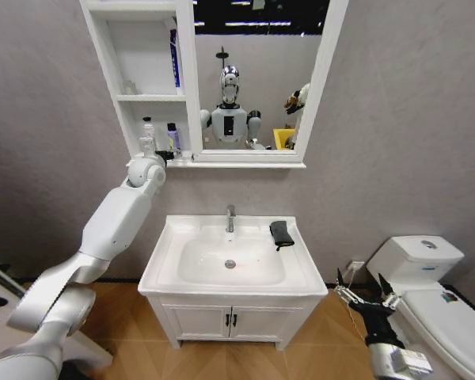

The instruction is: Move facial cleanser and shampoo from washbasin to cabinet, then wipe washbasin with towel.

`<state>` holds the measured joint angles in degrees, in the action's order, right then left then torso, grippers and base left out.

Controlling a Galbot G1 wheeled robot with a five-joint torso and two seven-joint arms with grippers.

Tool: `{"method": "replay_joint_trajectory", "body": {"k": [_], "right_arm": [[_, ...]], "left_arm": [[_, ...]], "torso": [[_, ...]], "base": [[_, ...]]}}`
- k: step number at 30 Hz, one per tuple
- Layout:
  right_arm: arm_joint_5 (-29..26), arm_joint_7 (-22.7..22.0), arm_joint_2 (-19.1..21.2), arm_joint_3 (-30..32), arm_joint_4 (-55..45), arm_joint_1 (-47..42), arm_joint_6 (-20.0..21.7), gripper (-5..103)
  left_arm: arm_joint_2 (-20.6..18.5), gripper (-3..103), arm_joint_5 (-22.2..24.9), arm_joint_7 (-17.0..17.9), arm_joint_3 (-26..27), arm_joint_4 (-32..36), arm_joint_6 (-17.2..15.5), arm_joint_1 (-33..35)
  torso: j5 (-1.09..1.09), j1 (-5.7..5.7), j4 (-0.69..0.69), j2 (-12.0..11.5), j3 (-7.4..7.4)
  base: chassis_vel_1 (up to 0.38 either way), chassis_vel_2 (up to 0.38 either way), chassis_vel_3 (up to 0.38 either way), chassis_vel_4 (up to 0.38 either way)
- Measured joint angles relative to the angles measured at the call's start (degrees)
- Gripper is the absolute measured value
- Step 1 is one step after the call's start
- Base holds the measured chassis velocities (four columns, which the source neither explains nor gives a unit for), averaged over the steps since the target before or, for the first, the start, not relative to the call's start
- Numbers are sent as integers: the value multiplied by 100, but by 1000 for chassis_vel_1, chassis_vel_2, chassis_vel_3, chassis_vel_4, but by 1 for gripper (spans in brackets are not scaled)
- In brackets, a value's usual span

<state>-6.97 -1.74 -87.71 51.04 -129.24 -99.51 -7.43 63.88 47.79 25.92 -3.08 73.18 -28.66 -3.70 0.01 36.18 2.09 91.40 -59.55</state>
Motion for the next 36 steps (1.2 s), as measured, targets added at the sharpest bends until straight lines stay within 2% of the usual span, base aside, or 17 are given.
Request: {"method": "replay_joint_trajectory", "body": {"k": [7, 14, 16, 17, 19, 20, 21, 22, 24, 25, 28, 29, 30, 31, 33, 34, 36], "right_arm": [[-1, -1, 12, -8, -3, 13, 5, 100], [34, 5, 2, -92, -34, 36, 51, 100], [38, 17, -10, -114, -76, 37, 80, 100], [38, 17, -10, -114, -76, 37, 80, 100], [38, 32, -4, -124, -118, 41, 127, 100], [38, 45, 4, -135, -144, 57, 167, 100], [38, 45, 4, -135, -144, 57, 167, 100], [37, 58, 12, -146, -170, 72, 207, 100], [31, 105, 32, -175, -279, 91, 345, 100], [31, 105, 32, -175, -279, 91, 345, 100], [-34, 199, 145, -182, -447, 60, 562, 100], [-34, 199, 145, -182, -447, 60, 562, 100], [-69, 215, 215, -184, -518, 65, 688, 100], [-69, 215, 215, -184, -518, 65, 688, 100], [-180, 223, 302, -214, -646, 97, 1027, 100], [-180, 223, 302, -214, -646, 97, 1027, 100], [-304, 217, 345, -287, -763, 136, 1317, 100]], "left_arm": [[-276, 100, 168, 175, 166, 903, -52, 444], [-1004, 100, 413, 413, 584, 2283, -131, 1287], [-1590, 100, 518, 446, 964, 3209, -99, 1907], [-1590, 100, 518, 446, 964, 3209, -99, 1907], [-1997, 100, 563, 539, 1638, 4034, -67, 2808], [-2081, 100, 454, 522, 2104, 4412, -63, 3459], [-2081, 100, 454, 522, 2104, 4412, -63, 3459], [-2082, 100, 296, 433, 2524, 4682, -47, 4052], [-1809, 100, -251, 9, 3590, 5233, 100, 5613], [-1809, 100, -251, 9, 3590, 5233, 100, 5613], [-915, 100, -1326, -712, 4879, 5686, 709, 7619], [-915, 100, -1326, -712, 4879, 5686, 709, 7619], [-393, 100, -1708, -1266, 5369, 5863, 962, 8454], [-393, 100, -1708, -1266, 5369, 5863, 962, 8454], [270, 100, -1933, -1939, 5868, 6041, 1287, 9262], [270, 100, -1933, -1939, 5868, 6041, 1287, 9262], [901, 100, -1989, -2497, 6245, 6079, 1659, 9892]], "torso": [[0, 0, 0, 0, 0], [-1, 0, -1, 0, 0], [-1, 0, 1, 0, 1], [-1, 0, 1, 0, 1], [0, -1, 2, 0, 2], [0, -2, 2, 1, 2], [0, -2, 2, 1, 2], [-4, -3, 3, 0, 2], [-2, -2, 0, 0, 2], [-2, -2, 0, 0, 2], [-1, -3, 1, 1, 2], [-1, -3, 1, 1, 2], [-3, -2, 3, 1, 2], [-3, -2, 3, 1, 2], [1, -3, 3, 1, 2], [1, -3, 3, 1, 2], [0, -2, 2, 1, 2]], "base": [[0, 0, 0, 0], [0, 0, 0, 0], [0, 0, 0, 0], [0, 0, 0, 0], [0, 0, 0, 0], [0, 0, 0, 0], [0, 0, 0, 0], [0, 0, 0, 0], [0, 0, 0, 0], [0, 0, 0, 0], [0, 0, 0, 0], [0, 0, 0, 0], [0, 0, 0, 0], [0, 0, 0, 0], [0, 0, 0, 0], [0, 0, 0, 0], [0, 0, 0, 0]]}}
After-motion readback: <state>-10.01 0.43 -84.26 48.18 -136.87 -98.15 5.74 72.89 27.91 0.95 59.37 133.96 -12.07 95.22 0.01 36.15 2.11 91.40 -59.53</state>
